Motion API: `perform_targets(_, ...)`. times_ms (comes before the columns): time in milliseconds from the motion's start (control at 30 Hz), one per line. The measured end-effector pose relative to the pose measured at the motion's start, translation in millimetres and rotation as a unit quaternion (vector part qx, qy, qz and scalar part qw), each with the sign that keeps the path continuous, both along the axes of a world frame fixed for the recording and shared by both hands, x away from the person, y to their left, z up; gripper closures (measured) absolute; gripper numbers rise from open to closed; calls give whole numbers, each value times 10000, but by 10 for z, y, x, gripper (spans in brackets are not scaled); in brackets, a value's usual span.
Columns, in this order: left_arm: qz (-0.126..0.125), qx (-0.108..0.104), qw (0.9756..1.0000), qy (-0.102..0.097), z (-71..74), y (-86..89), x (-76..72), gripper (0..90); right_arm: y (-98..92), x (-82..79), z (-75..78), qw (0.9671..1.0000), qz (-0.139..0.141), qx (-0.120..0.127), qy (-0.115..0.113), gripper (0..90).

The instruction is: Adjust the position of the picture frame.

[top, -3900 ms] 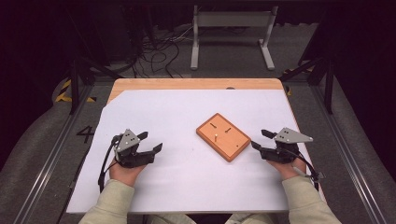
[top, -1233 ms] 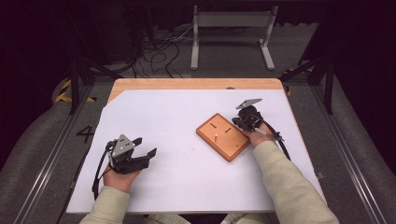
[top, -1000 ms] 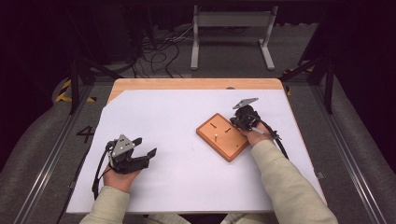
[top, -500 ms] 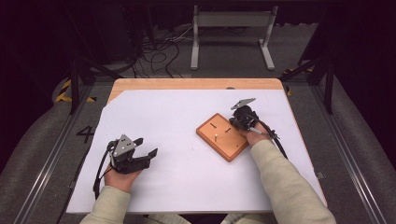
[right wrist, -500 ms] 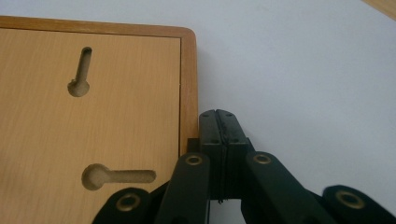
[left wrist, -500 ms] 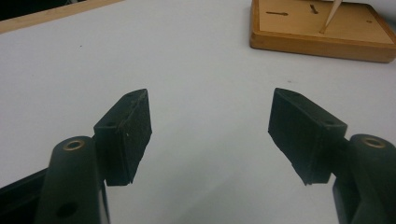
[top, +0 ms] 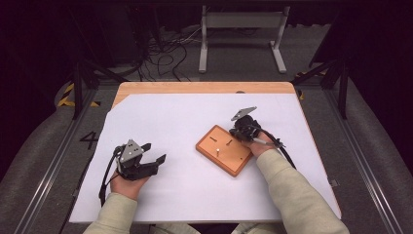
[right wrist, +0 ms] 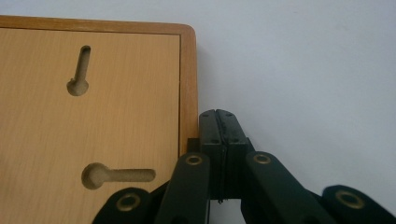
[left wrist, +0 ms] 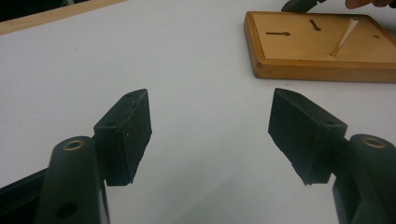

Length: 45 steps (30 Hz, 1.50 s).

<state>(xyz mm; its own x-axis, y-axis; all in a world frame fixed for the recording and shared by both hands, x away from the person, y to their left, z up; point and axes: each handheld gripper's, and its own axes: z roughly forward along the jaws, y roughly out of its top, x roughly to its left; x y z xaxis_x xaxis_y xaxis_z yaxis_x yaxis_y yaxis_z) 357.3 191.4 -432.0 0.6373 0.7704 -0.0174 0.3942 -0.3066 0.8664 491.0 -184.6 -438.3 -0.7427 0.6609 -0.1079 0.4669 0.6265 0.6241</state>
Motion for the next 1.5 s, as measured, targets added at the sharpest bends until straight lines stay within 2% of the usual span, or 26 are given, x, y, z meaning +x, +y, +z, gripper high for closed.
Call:
perform_targets(67,-14,-1,10000,22,0,-7,1,301,64,-40,-2,9999,160,2,14,900)
perform_targets(267,-20,8,10000,-6,-3,-21,11,301,193,-128,-6,9993,369,42,94,900)
perform_targets(300,-39,13,10000,8,-4,-25,12,301,257,-175,-11,9986,517,58,93,900)
perform_targets(400,-46,10,10000,12,-4,-25,12,301,307,-227,-17,9980,619,104,82,900)
perform_targets(533,-45,16,10000,16,-1,-13,9,303,240,-245,29,9985,497,222,-40,900)
perform_targets(667,-27,2,10000,7,-4,-9,18,303,149,-314,127,9980,490,408,-26,900)
perform_targets(700,-20,-5,10000,33,-6,-13,16,303,103,-438,199,9964,618,557,-143,900)
perform_targets(767,-37,2,10000,17,-3,-16,18,303,93,-486,222,9960,662,581,-163,900)
perform_targets(867,-62,0,10000,3,8,-29,11,323,45,-686,284,9936,844,722,-223,900)
perform_targets(1167,-144,27,9999,51,14,-73,24,335,10,-1176,253,9877,1274,876,-227,900)
perform_targets(1333,-162,15,9999,55,9,-79,38,330,19,-1327,203,9862,1378,890,-205,900)
perform_targets(1500,-178,4,9998,47,9,-87,37,328,32,-1393,182,9850,1500,843,-123,900)
